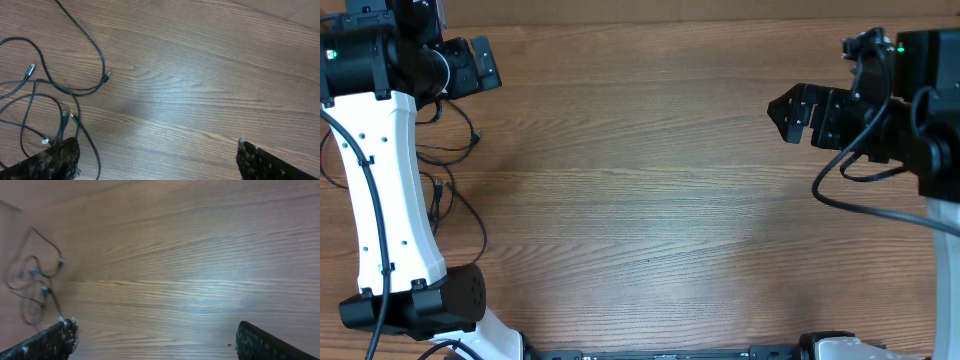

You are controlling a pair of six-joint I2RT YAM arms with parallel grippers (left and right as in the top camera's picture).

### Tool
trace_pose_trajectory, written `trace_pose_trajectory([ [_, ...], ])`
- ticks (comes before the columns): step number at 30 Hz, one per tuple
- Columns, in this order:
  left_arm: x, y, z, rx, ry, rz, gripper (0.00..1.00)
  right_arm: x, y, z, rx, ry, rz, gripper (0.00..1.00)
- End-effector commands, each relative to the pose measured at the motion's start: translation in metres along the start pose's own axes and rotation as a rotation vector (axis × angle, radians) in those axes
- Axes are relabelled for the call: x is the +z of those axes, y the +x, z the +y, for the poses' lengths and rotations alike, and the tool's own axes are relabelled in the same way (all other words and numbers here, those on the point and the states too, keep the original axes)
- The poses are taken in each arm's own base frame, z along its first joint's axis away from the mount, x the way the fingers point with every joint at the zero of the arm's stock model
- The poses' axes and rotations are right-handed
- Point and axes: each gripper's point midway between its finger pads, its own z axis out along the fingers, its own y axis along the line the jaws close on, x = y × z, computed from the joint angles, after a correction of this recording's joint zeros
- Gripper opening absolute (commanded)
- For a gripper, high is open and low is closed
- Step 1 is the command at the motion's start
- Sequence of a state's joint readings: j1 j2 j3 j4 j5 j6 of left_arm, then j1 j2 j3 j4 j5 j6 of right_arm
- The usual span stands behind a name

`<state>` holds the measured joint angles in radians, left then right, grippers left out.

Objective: Untangle cables

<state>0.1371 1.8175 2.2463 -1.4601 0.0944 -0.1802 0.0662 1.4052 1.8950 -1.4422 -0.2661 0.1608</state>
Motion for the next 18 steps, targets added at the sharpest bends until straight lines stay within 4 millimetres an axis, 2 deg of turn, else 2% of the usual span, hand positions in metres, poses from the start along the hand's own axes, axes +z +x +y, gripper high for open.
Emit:
trace_pose_trajectory([
  [1,-0.012,-0.001,-0.003,-0.003,0.014,-0.026,1.0,-0.009,0.0,0.01,0.096,-0.046,-0.009,1.0],
  [4,-0.012,-0.001,-0.003,-0.003,0.014,-0.026,1.0,-0.009,0.002,0.003,0.097,-0.008,-0.003,1.0],
  [13,-0.012,-0.001,-0.003,-0.003,0.014,-0.026,1.0,-0.006,-0.001,0.001,0.097,0.002,-0.01,1.0],
  [16,-0.012,-0.001,-0.003,-0.003,0.014,-0.026,1.0,-0.005,-0.01,0.001,0.087,0.001,-0.044,1.0],
  [18,-0.012,-0.001,-0.003,-0.003,0.014,-0.026,1.0,-0.009,-0.025,0.001,0.067,0.009,-0.122,1.0],
])
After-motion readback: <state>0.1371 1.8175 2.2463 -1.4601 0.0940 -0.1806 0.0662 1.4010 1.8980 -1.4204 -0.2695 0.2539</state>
